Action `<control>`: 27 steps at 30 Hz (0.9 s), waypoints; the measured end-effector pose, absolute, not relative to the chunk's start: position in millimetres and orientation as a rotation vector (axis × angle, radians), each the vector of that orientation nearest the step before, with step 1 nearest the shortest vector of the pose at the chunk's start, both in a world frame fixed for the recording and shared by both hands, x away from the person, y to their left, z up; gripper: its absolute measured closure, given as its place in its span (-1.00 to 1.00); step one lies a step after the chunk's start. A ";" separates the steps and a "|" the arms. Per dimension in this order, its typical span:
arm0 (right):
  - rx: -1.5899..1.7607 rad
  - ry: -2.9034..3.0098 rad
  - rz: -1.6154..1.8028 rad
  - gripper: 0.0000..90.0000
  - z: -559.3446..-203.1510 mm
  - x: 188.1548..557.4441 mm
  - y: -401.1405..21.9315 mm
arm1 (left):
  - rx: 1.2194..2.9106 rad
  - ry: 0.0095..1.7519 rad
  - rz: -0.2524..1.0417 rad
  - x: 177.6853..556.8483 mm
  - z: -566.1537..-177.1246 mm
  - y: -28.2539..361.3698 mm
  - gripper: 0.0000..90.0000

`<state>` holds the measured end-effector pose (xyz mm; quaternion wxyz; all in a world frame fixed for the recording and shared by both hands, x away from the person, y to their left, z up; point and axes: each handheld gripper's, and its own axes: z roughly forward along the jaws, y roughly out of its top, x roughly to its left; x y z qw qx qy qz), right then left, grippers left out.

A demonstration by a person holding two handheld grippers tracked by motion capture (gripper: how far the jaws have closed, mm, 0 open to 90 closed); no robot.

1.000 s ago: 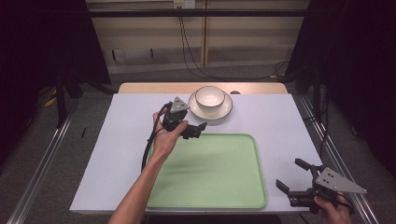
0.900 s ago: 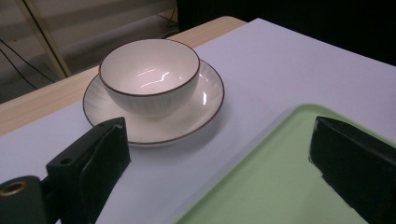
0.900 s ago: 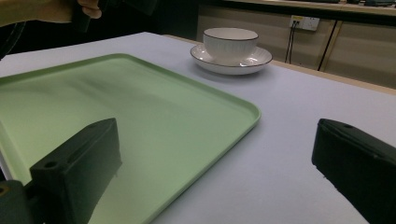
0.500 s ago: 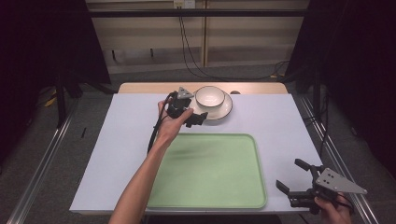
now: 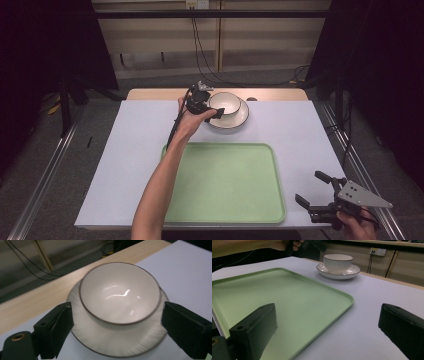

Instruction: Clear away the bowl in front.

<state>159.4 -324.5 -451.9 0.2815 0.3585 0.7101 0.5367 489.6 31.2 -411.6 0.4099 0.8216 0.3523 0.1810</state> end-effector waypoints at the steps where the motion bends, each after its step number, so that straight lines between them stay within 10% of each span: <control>1: 0.964 1.900 1.441 -0.96 -451.9 159.3 -324.4 | 2.055 0.899 0.452 495.6 -414.5 27.1 -0.73; 12: 0.960 1.907 1.447 -0.96 -453.3 158.6 -323.6 | 2.133 1.024 0.451 524.4 -431.1 21.4 -0.78; 27: 0.966 1.903 1.451 -0.96 -452.6 157.4 -324.3 | 2.140 1.165 0.373 535.1 -445.6 13.7 -0.36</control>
